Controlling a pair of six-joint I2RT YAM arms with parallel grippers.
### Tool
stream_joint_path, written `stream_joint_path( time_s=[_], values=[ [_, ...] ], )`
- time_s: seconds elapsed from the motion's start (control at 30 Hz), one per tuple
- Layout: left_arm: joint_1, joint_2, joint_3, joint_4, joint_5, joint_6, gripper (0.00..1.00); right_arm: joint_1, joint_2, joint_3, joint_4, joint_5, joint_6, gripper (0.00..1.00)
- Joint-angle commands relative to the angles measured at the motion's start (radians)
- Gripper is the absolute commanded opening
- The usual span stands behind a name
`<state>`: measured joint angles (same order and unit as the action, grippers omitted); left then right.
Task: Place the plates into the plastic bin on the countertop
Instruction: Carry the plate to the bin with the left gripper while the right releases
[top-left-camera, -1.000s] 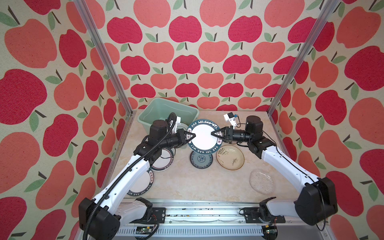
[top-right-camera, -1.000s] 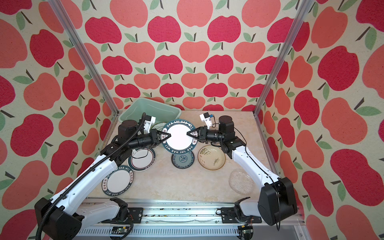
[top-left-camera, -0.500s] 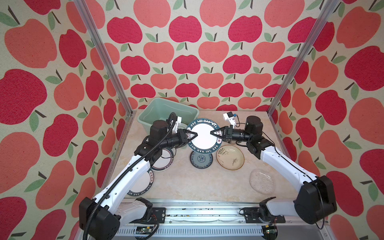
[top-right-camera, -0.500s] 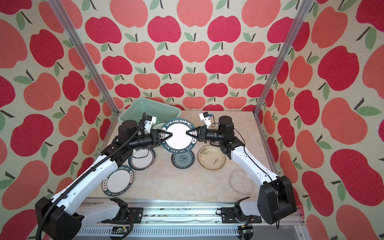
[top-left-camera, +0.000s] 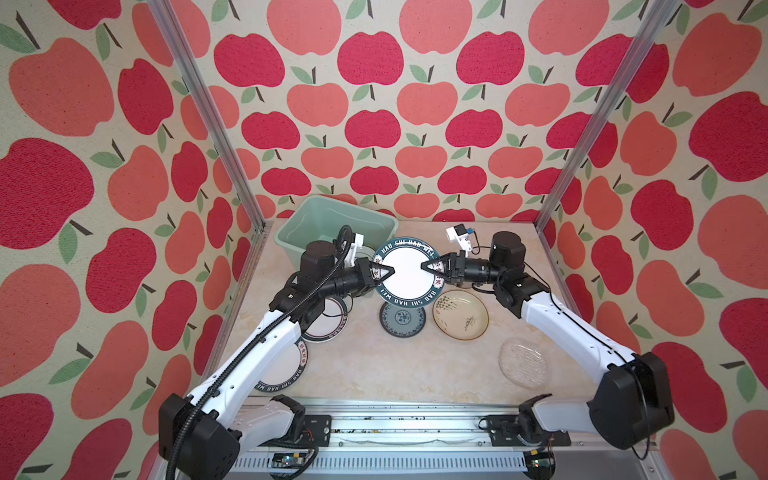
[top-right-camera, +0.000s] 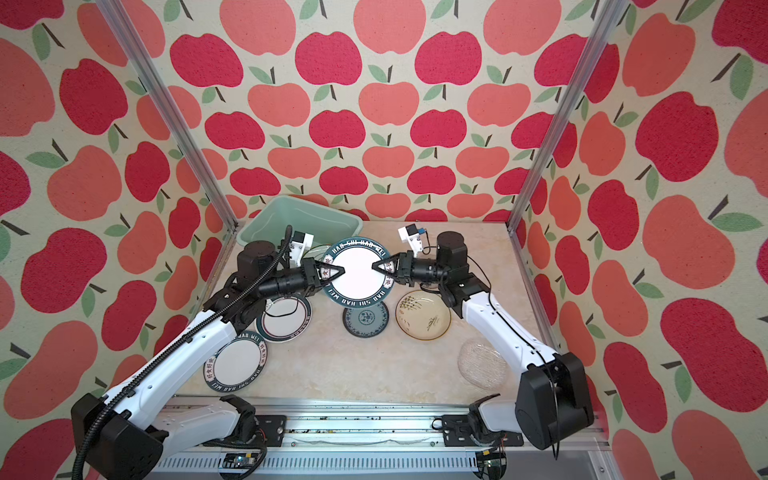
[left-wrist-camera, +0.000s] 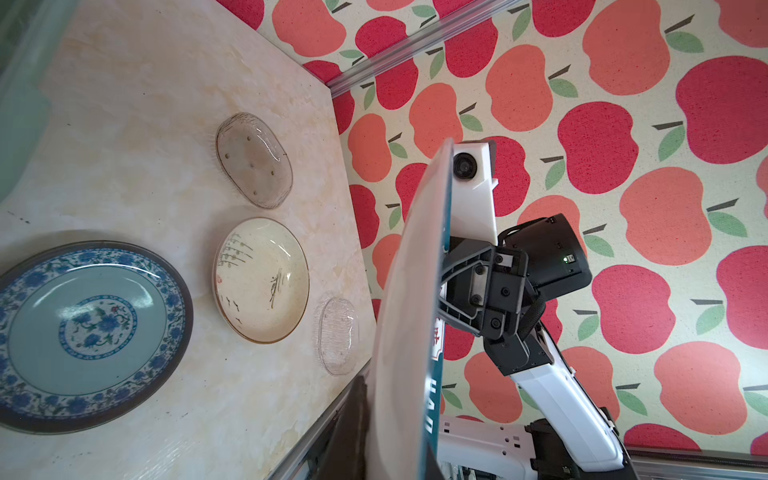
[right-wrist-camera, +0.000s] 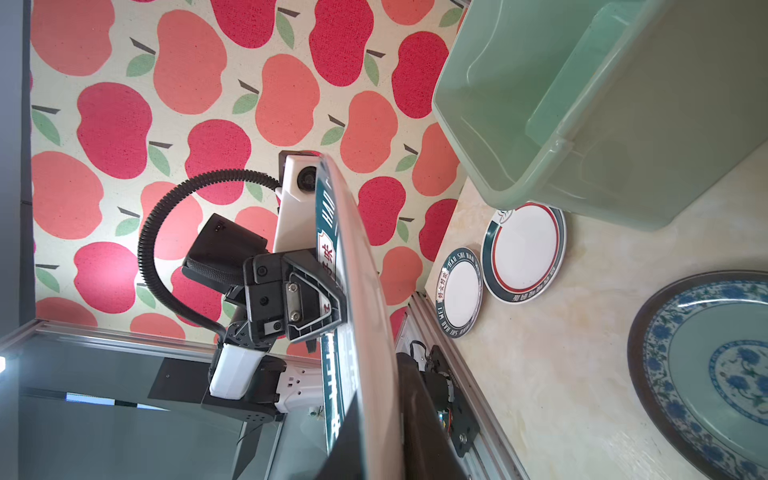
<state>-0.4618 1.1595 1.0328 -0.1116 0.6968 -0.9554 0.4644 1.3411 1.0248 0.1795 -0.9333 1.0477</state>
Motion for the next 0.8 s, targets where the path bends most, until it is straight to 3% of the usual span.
stream_joint_path(
  time_s=[0.0, 0.13, 0.2, 0.47, 0.77],
  values=[
    [0.02, -0.012, 0.057, -0.072, -0.005, 0.05, 0.0, -0.014, -0.04, 0.073, -0.204, 0.035, -0.137, 0.33],
    [0.084, 0.007, 0.183, -0.236, -0.031, 0.183, 0.0, -0.063, -0.07, 0.154, -0.514, 0.13, -0.314, 0.53],
    [0.138, 0.034, 0.263, -0.323, -0.032, 0.256, 0.0, -0.092, -0.077, 0.191, -0.663, 0.191, -0.402, 0.57],
    [0.328, 0.308, 0.734, -0.736, -0.093, 0.652, 0.0, -0.135, -0.095, 0.2, -0.936, 0.304, -0.573, 0.58],
    [0.383, 0.71, 1.175, -0.885, -0.112, 0.817, 0.0, -0.135, -0.104, 0.118, -1.044, 0.317, -0.629, 0.58]
  ],
)
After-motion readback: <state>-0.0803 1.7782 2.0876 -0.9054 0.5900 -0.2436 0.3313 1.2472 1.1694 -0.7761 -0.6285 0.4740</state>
